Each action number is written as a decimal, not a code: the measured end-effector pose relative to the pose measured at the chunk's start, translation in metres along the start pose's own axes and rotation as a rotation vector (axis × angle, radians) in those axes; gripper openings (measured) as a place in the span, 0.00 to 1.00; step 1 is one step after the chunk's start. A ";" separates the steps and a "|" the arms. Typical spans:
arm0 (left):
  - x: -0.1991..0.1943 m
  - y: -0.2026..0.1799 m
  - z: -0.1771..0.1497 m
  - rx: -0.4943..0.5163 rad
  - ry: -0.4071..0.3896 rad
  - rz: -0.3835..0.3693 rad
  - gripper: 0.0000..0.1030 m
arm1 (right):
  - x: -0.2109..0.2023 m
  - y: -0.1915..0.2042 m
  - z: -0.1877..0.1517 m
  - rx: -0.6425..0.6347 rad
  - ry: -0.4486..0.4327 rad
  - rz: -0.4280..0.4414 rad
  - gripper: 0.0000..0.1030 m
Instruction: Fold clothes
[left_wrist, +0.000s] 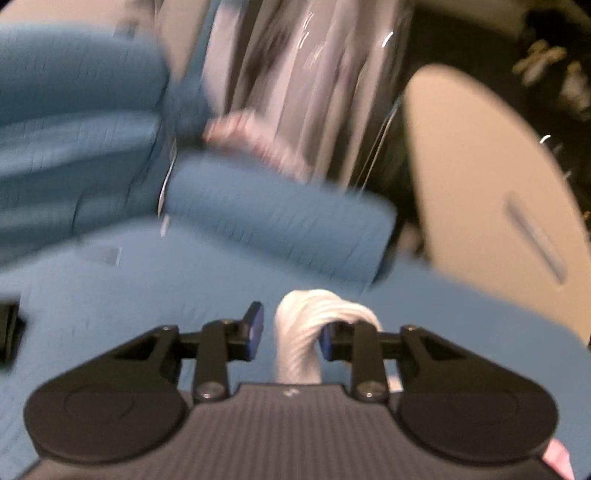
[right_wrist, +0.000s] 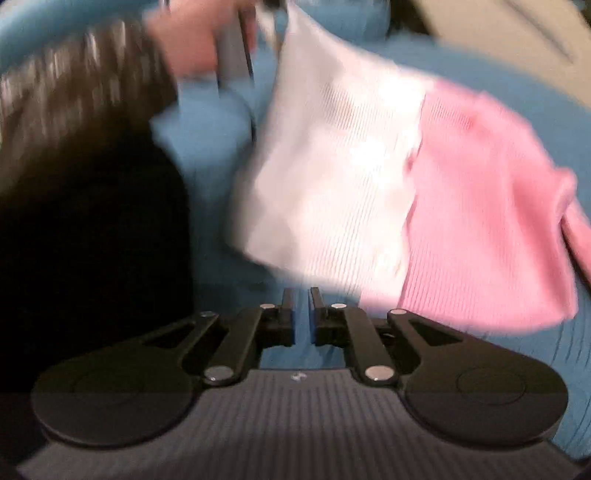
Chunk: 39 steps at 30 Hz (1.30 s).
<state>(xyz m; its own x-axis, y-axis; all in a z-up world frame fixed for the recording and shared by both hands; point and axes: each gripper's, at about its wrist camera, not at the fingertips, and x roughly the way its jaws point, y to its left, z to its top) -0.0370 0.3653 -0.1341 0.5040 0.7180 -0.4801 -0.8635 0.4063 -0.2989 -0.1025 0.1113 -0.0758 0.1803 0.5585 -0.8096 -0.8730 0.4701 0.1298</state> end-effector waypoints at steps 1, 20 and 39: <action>-0.002 0.006 0.003 -0.039 -0.008 -0.007 0.41 | -0.005 -0.004 0.001 0.014 -0.025 -0.003 0.12; 0.005 0.020 -0.011 -0.179 0.066 0.234 1.00 | -0.018 -0.163 -0.035 0.522 -0.197 -0.145 0.08; 0.027 0.067 -0.013 -0.360 0.250 0.334 1.00 | -0.110 -0.162 -0.023 0.480 -0.213 -0.176 0.52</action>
<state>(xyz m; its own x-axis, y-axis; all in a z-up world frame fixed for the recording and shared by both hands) -0.0810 0.4044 -0.1774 0.2305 0.6010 -0.7653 -0.9382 -0.0714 -0.3387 0.0084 -0.0422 -0.0211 0.4366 0.5457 -0.7152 -0.5254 0.8000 0.2897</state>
